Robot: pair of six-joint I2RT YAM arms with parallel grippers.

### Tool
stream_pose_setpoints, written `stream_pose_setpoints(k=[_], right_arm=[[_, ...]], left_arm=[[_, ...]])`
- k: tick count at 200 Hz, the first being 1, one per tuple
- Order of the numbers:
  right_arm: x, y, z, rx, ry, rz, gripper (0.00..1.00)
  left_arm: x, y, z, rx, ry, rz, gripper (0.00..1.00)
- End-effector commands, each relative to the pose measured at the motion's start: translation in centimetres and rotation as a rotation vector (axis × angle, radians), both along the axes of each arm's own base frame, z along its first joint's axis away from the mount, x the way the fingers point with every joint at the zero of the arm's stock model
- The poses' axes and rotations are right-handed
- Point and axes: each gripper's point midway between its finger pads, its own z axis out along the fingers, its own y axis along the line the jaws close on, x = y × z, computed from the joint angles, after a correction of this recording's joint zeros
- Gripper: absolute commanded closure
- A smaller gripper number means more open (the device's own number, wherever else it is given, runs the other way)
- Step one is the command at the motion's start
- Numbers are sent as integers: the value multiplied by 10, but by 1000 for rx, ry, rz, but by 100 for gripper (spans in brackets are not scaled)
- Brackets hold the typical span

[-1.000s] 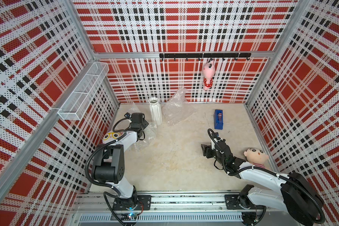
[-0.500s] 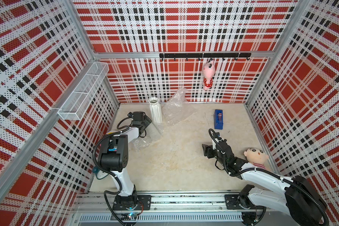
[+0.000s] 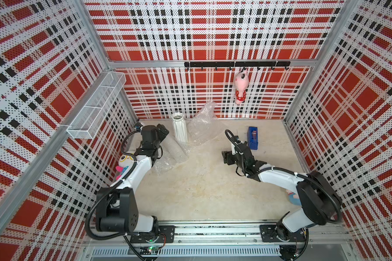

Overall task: Wrap vases in bubble wrap
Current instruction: Place the wrapped vase at the center of the board, then move the bubble wrap to the center of the board.

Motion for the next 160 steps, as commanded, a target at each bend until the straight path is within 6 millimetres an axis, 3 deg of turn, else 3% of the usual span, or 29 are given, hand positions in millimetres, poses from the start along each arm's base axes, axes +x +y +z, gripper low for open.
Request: stream_pose_setpoints(k=[1,27,58,105,160], right_arm=[[27,24,-4,-6,4,55,24],[62,53,-17,-4,23,76,24],[99,74,-37,-20,56,70,20],[131,99,-60,-22,103,95,19],[153,107,-97,-103,216,61,26]], left_arm=[[-32,4,35,19,-138,27,2],[-72,-1,56,3,-292,2,2],[-97,-3,50,-11,-345,-16,1],[-100,-12,26,-17,-303,-67,1],[-96,-19,14,-28,-285,-96,1]])
